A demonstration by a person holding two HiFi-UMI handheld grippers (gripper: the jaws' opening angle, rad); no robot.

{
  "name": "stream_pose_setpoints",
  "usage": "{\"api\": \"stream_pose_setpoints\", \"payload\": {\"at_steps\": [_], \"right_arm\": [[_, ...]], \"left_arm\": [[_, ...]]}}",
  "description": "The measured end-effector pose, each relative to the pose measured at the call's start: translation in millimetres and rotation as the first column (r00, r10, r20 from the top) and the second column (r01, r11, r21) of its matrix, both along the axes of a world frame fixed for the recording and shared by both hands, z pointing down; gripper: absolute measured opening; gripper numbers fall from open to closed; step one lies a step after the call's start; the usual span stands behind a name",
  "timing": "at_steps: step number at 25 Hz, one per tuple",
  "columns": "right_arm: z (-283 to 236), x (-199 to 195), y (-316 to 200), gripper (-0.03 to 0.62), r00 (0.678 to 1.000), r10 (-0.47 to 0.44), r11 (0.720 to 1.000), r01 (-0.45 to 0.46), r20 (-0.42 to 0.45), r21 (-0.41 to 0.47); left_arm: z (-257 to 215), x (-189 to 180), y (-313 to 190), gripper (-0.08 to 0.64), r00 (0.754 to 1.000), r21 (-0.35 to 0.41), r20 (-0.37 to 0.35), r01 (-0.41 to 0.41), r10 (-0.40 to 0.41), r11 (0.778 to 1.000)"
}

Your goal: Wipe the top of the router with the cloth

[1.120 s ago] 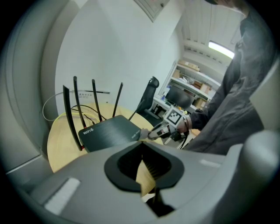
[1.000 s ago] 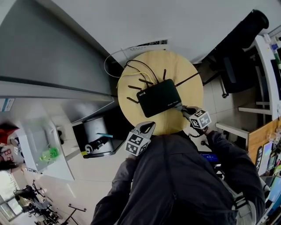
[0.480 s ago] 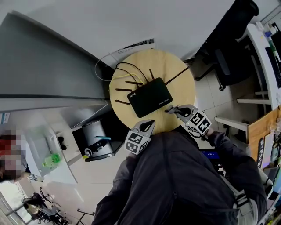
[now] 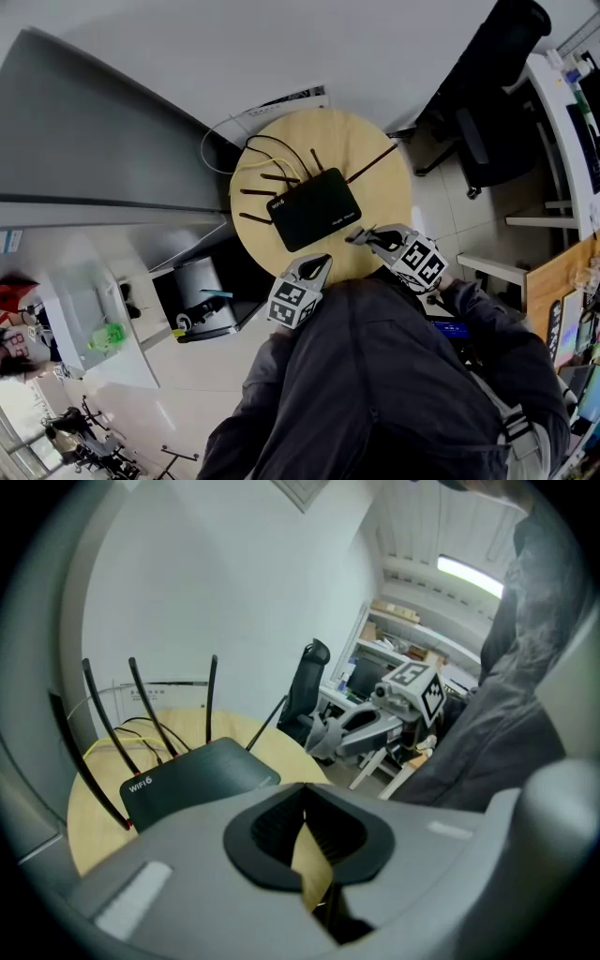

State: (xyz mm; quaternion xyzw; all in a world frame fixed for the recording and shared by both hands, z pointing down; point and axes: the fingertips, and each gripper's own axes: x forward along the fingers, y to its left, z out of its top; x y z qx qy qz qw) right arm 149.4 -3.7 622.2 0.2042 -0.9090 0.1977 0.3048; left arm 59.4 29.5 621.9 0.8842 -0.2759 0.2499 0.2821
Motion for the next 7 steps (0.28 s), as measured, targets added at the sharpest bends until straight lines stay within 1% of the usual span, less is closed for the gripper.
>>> {"api": "stream_pose_setpoints", "payload": {"at_steps": [7], "right_arm": [[-6, 6, 3, 0.035, 1.0, -0.023, 1.0, 0.023, 0.014, 0.013]], "left_arm": [[-3, 13, 4, 0.0, 1.0, 0.008, -0.001, 0.023, -0.023, 1.0]]}}
